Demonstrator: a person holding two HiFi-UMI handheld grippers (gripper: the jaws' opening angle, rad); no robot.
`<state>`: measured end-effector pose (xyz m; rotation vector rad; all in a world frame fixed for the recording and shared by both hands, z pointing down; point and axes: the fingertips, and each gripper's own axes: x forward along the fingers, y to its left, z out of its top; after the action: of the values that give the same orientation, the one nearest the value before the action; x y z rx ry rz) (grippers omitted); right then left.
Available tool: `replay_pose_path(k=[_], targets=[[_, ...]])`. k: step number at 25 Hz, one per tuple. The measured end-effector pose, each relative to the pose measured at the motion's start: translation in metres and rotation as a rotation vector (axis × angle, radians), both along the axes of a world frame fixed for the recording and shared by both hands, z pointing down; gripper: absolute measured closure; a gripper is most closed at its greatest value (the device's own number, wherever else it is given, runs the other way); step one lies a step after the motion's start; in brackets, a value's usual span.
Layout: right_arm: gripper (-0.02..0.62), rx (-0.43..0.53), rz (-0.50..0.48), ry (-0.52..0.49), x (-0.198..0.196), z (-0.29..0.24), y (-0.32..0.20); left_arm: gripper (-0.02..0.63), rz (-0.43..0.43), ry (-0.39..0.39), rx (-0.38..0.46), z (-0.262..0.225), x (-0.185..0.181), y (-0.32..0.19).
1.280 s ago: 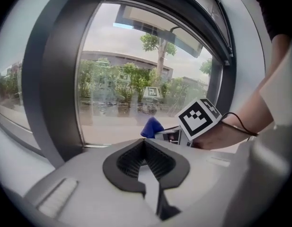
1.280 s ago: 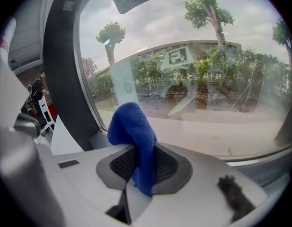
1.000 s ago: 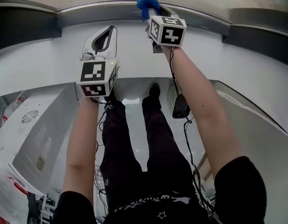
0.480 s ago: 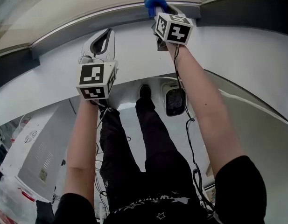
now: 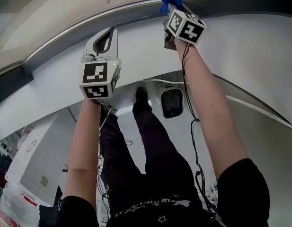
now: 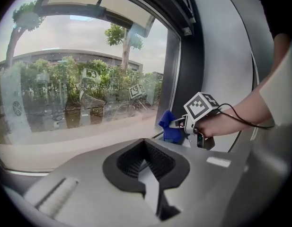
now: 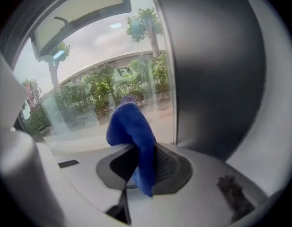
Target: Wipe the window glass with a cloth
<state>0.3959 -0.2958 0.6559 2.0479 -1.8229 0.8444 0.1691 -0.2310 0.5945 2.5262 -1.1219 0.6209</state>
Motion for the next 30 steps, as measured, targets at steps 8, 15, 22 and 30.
replay_pose_path(k=[8,15,22,30], targets=[[0.518,-0.003,0.005,-0.063,-0.001,-0.009,0.032,0.597,-0.061,-0.025,0.016,-0.024,0.001,0.018],[0.518,0.041,0.023,-0.124,-0.028,-0.039,0.065,0.597,-0.088,-0.027,0.037,-0.063,-0.028,0.053],[0.518,0.099,-0.018,-0.130,-0.081,-0.082,0.100,0.597,-0.121,-0.018,0.090,-0.100,-0.077,0.082],[0.518,0.146,-0.089,-0.096,-0.160,-0.159,0.155,0.597,-0.169,0.046,0.112,-0.153,-0.147,0.148]])
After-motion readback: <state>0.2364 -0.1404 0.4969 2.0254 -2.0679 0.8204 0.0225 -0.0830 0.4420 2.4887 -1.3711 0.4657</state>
